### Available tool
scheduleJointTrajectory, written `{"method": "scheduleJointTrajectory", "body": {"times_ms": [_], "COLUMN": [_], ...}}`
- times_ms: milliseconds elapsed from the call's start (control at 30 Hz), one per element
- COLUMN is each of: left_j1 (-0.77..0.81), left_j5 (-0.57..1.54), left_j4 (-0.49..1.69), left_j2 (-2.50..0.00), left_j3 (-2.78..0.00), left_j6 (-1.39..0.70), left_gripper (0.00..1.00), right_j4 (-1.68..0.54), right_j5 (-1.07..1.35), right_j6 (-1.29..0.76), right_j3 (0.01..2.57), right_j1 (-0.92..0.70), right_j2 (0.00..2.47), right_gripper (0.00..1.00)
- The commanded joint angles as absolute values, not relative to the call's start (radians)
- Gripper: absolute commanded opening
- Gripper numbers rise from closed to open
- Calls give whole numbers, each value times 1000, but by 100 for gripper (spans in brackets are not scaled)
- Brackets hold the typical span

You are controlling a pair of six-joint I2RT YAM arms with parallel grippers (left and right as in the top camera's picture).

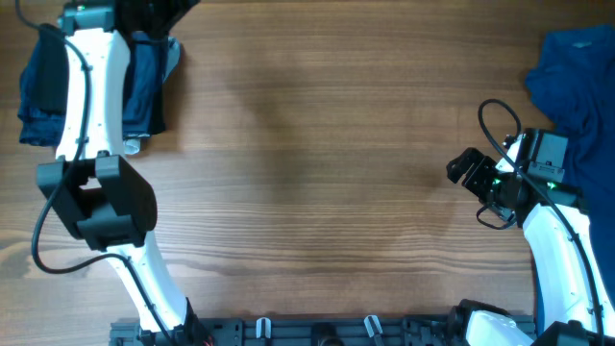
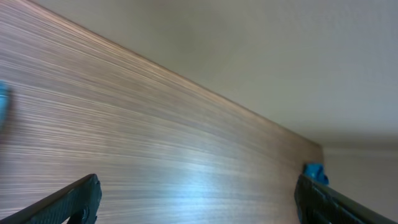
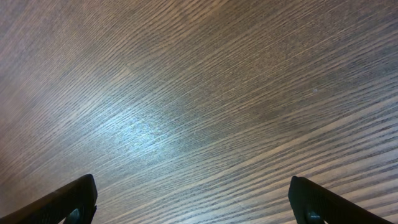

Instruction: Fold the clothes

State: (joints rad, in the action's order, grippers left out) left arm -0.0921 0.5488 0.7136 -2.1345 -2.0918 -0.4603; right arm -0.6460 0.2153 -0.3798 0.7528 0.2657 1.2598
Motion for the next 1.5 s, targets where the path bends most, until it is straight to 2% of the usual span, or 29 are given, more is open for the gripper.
{"method": "scheduleJointTrajectory", "body": {"times_ms": [0,1167,1267,1333,1467], "left_j1": [-71,-70,-70,-70,-70], "left_j5": [560,560,560,560,560], "left_j4": [716,718,718,718,718], "left_j2": [-2134,-2134,-2134,-2134,-2134], "left_j3": [-2094,-2094,-2094,-2094,-2094], "left_j6": [-456,-456,-456,-456,-456], "left_gripper": [100,100,100,100,100], "right_j4": [-643,-643,-611,-591,-493], "right_j5": [199,199,120,159,157], "right_j6": [-367,-367,-370,-385,-537], "right_j3": [766,765,758,758,739], "right_j1": [270,270,270,268,264], "right_j2": [1253,1250,1169,1082,839], "right_gripper": [100,100,100,100,100]}}
